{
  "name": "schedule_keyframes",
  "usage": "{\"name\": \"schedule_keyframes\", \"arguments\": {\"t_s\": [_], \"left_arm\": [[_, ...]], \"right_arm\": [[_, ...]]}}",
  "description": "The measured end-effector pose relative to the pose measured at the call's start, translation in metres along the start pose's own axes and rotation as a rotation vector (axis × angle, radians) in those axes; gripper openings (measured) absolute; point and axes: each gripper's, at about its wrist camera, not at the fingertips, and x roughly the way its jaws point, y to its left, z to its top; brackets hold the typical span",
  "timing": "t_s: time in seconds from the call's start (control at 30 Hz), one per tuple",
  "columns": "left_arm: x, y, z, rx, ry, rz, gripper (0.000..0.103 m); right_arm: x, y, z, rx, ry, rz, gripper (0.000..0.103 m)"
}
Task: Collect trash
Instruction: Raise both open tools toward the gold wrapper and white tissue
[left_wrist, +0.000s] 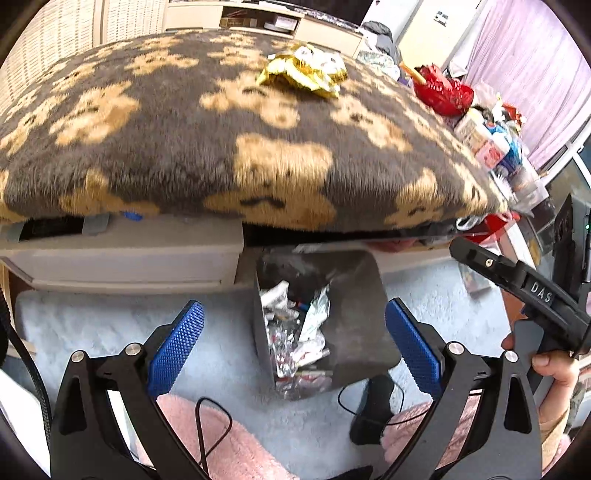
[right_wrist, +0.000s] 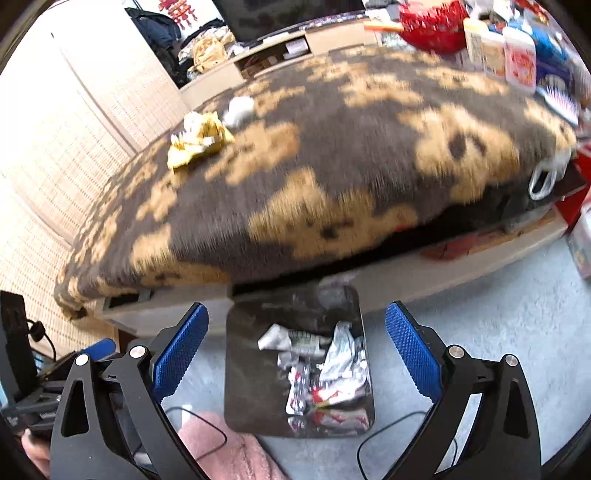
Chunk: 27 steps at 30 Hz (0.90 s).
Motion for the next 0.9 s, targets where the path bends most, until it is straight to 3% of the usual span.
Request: {"name": "schedule_keyframes", "arguments": {"t_s": [0.43, 0.67, 0.9], "left_arm": [[0.014, -0.007, 0.103, 0.007, -0.105, 0.046, 0.093], [0.039, -0.010, 0.161, -0.021, -0.129, 0.082, 0.093], [0.067, -0.029, 0.198, 0.002, -0.135, 0.103, 0.093]], "right_arm": [[0.016, 0.025, 0.123, 0.010, -0.084, 0.017, 0.097], [0.044, 0.033, 0.176, -0.020, -0.079, 0.020, 0.097], [0.067, 0.032, 0.213, -0.022, -0.081, 0.041, 0.095]]}}
